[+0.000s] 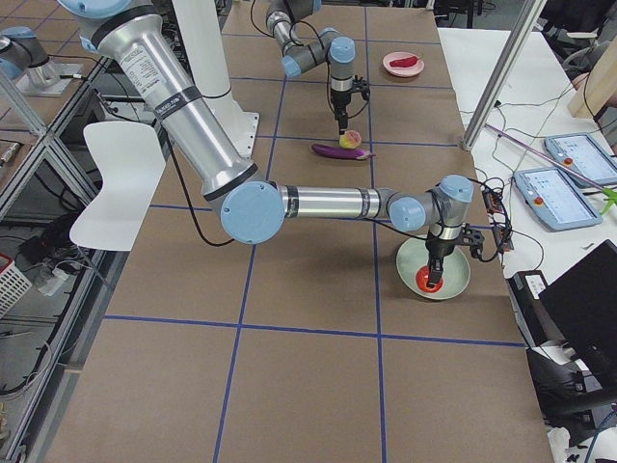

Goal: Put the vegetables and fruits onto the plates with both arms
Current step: 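Place the pomegranate on the green plate while the left gripper reaches out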

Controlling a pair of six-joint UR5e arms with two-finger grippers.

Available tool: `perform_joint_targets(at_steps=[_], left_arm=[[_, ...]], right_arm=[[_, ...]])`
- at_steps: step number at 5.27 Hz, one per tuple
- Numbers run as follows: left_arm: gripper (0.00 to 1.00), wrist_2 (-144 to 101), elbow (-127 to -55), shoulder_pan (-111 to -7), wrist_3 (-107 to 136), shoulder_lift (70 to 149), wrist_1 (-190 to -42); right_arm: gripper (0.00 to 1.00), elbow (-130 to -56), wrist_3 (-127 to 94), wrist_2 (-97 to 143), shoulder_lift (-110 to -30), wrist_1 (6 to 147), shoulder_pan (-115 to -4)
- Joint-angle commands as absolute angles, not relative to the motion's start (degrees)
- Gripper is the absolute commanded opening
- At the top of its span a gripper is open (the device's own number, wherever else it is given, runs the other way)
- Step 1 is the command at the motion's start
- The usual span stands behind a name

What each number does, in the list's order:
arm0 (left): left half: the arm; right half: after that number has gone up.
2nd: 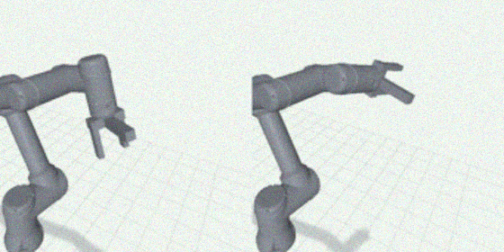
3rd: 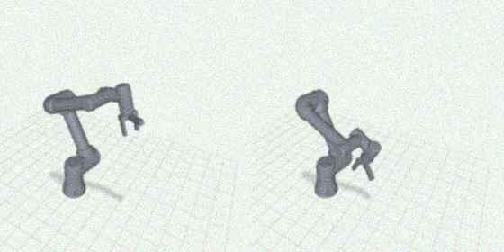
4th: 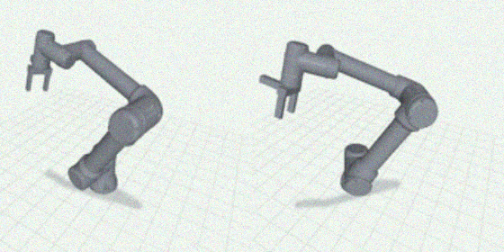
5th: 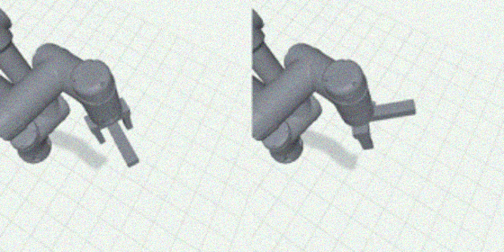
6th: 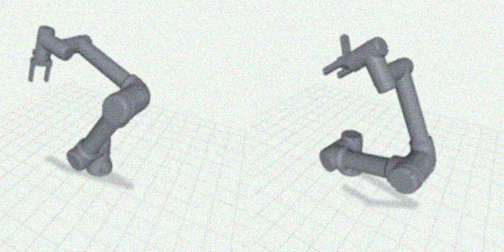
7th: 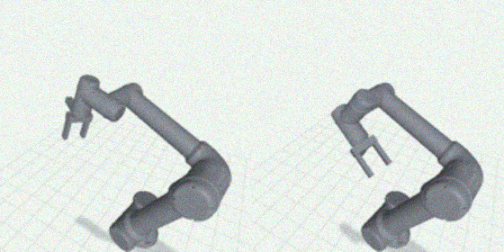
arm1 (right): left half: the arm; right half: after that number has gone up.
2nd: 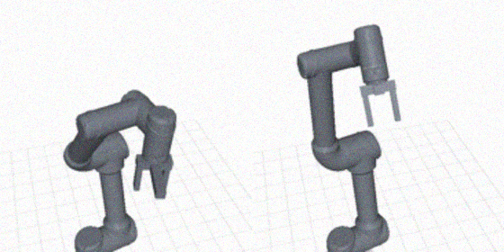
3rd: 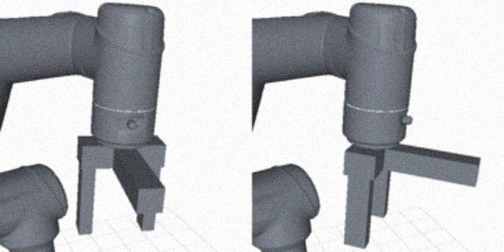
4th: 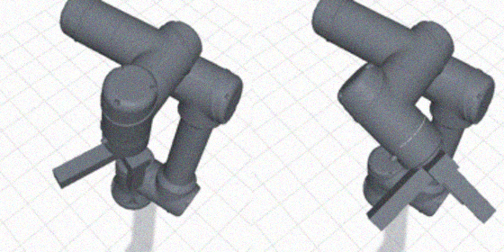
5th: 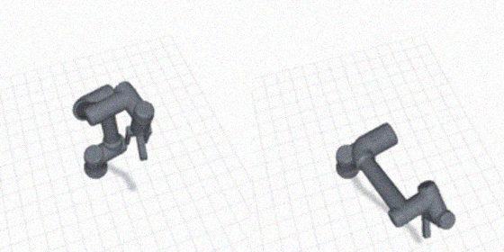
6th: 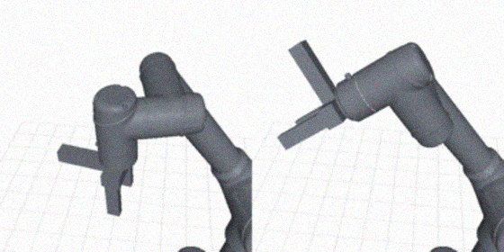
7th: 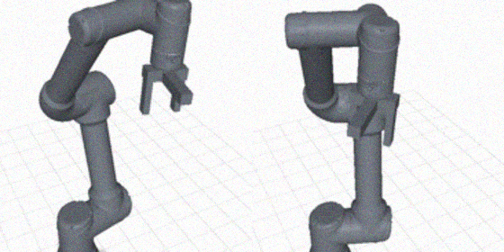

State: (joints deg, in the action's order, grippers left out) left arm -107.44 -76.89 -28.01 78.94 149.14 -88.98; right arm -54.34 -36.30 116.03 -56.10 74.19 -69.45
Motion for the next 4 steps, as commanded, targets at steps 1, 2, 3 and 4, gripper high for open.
perform_joint_targets(at_steps=[1,2,3,4], left_arm=[[0.98,-104.7,-76.3,-24.4,73.5,149.6,-89.0],[0.98,-104.6,-74.5,-23.6,72.0,149.9,-89.5],[0.99,-103.5,-69.7,-23.4,71.3,152.9,-89.9],[0.99,-103.4,-67.6,-23.1,70.5,154.6,-90.0]], right_arm=[[0.99,-54.2,-36.7,115.7,-59.0,67.6,-68.9],[1.0,-54.6,-36.7,116.0,-58.9,67.6,-69.0],[1.0,-55.8,-36.8,116.5,-58.5,67.6,-69.3],[1.0,-58.7,-36.9,119.7,-58.5,68.1,-70.9]])
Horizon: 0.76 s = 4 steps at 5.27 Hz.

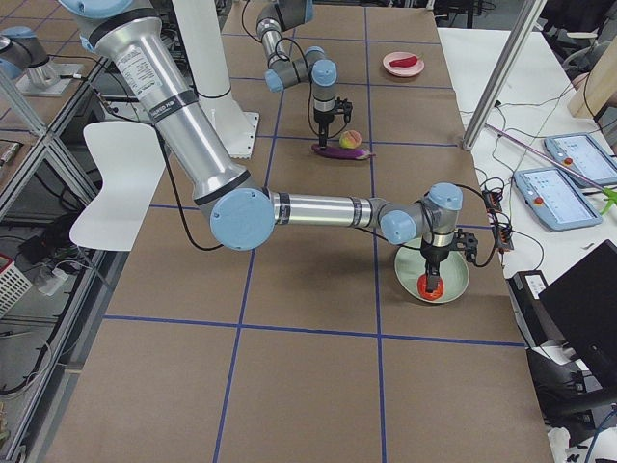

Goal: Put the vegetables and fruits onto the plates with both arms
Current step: 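Lower the left gripper onto the purple eggplant and grasp it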

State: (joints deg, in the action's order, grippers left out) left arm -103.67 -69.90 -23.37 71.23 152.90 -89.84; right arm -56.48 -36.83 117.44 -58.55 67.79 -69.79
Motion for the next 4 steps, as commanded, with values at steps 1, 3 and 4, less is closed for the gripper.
perform_joint_targets(at_steps=[1,3,4], left_arm=[[0.99,-101.4,-66.2,-22.1,70.4,154.7,-91.7],[0.98,-101.2,-64.6,-22.1,69.3,154.7,-93.6],[0.89,-99.4,-64.3,-22.1,67.5,154.7,-93.6]], right_arm=[[1.0,-59.7,-36.8,122.0,-58.5,68.2,-71.8],[1.0,-60.7,-36.8,122.1,-59.1,68.1,-71.9],[1.0,-61.0,-36.8,122.1,-59.4,68.0,-71.9]])
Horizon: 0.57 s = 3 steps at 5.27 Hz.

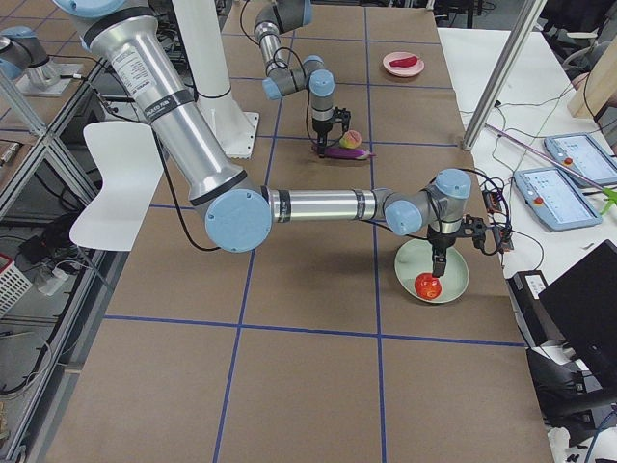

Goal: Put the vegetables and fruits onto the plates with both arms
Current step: 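Lower the left gripper onto the purple eggplant and grasp it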

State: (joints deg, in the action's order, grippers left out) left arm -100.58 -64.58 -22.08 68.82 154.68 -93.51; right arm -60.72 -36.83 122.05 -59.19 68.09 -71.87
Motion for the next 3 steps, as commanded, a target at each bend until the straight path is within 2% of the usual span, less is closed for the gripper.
perform_joint_targets(at_steps=[1,3], left_arm=[[0.1,-99.5,-64.3,-22.1,67.6,154.9,-93.6],[0.0,-99.7,-64.6,-21.6,67.7,155.2,-92.9]], right_arm=[[1.0,-61.3,-36.8,122.1,-59.6,68.0,-71.9],[1.0,-61.2,-36.9,122.1,-59.5,68.1,-71.9]])
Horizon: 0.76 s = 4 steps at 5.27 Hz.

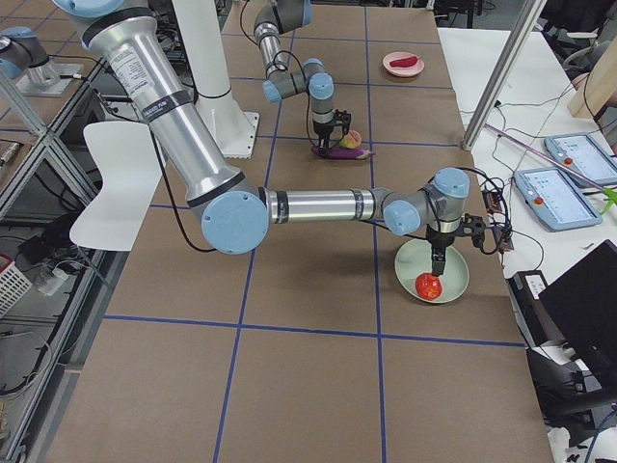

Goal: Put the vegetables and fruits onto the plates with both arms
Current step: 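Lower the left gripper onto the purple eggplant and grasp it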

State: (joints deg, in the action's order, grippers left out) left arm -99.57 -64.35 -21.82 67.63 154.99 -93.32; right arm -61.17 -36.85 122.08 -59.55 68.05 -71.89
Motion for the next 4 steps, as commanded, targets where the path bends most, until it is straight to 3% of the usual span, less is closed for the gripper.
perform_joint_targets(at_steps=[1,3,4], left_arm=[[0.0,-99.9,-67.1,-22.5,67.8,156.0,-92.2],[0.0,-100.5,-76.6,-25.5,69.2,155.7,-90.7],[0.0,-100.6,-77.1,-29.9,71.4,154.7,-90.4]], right_arm=[[1.0,-61.2,-36.9,122.1,-59.5,68.1,-71.9],[1.0,-61.3,-37.1,122.2,-59.3,68.1,-71.9],[1.0,-64.3,-40.6,125.4,-59.8,68.2,-71.8]])
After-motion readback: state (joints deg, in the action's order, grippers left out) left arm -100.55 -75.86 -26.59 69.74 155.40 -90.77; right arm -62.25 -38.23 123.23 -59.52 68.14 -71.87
